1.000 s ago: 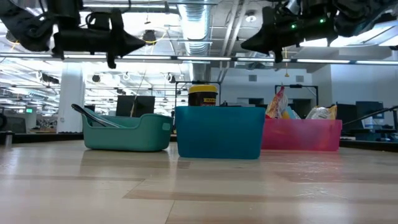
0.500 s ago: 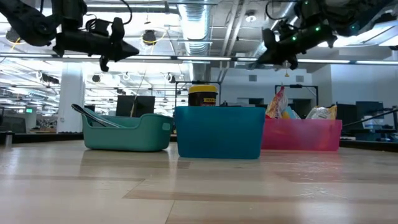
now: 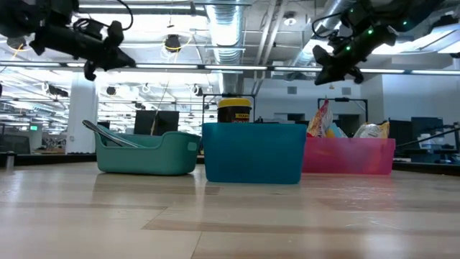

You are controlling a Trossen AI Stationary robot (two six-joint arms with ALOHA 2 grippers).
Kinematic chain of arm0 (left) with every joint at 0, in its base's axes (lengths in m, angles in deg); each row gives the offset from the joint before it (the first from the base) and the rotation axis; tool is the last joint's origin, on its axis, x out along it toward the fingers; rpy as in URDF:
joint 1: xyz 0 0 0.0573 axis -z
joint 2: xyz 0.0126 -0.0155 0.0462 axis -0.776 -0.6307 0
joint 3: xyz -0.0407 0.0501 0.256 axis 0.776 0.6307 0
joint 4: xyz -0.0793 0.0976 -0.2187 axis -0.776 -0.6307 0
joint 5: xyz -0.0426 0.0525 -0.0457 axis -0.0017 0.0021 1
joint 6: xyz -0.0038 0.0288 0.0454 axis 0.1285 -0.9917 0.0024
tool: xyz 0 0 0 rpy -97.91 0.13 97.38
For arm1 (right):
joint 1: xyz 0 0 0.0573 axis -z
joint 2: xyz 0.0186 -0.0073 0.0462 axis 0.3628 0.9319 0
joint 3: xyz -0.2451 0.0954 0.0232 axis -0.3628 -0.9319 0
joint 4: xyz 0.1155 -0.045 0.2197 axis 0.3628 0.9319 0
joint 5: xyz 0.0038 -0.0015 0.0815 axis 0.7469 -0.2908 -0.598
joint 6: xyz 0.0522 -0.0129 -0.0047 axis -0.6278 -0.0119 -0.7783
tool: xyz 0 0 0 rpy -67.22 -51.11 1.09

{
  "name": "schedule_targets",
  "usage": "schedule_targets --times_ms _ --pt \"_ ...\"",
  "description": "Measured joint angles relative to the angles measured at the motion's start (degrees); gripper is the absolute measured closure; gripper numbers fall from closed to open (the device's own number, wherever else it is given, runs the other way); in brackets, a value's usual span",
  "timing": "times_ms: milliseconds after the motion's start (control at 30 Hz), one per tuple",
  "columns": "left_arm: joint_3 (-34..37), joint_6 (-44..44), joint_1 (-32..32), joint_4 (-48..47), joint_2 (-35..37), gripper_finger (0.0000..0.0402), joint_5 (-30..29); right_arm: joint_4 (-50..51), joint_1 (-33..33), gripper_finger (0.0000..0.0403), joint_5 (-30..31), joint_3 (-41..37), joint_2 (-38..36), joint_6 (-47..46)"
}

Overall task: Pick & Place Food Item
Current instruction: Return to Home Position

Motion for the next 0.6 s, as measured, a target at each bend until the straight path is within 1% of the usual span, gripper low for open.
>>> schedule_targets --times_ms 100,200,267,400,600 --pt "0.02 0.20 -0.79 -1.53 2.53 0.0394 2.80 1.99 1.11 0.0403 3.39 0.05 -1.76 -0.87" --pt "0.02 0.27 -0.88 -2.20 4.39 0.0394 3.69 3.16 1.26 0.0403 6.98 0.05 -4.55 1.28" --pt "0.02 0.28 -0.69 -2.64 5.46 0.0394 3.77 4.21 1.19 0.0403 7.32 0.05 -7.10 2.13" --pt "0.02 0.30 0.77 -3.38 6.72 0.0399 5.70 5.53 1.13 0.0403 7.31 -0.15 -13.28 3.53" --pt "0.04 0.30 3.90 -4.11 8.13 0.0401 5.70 6.27 0.64 0.0403 7.06 -4.04 -22.97 4.21"
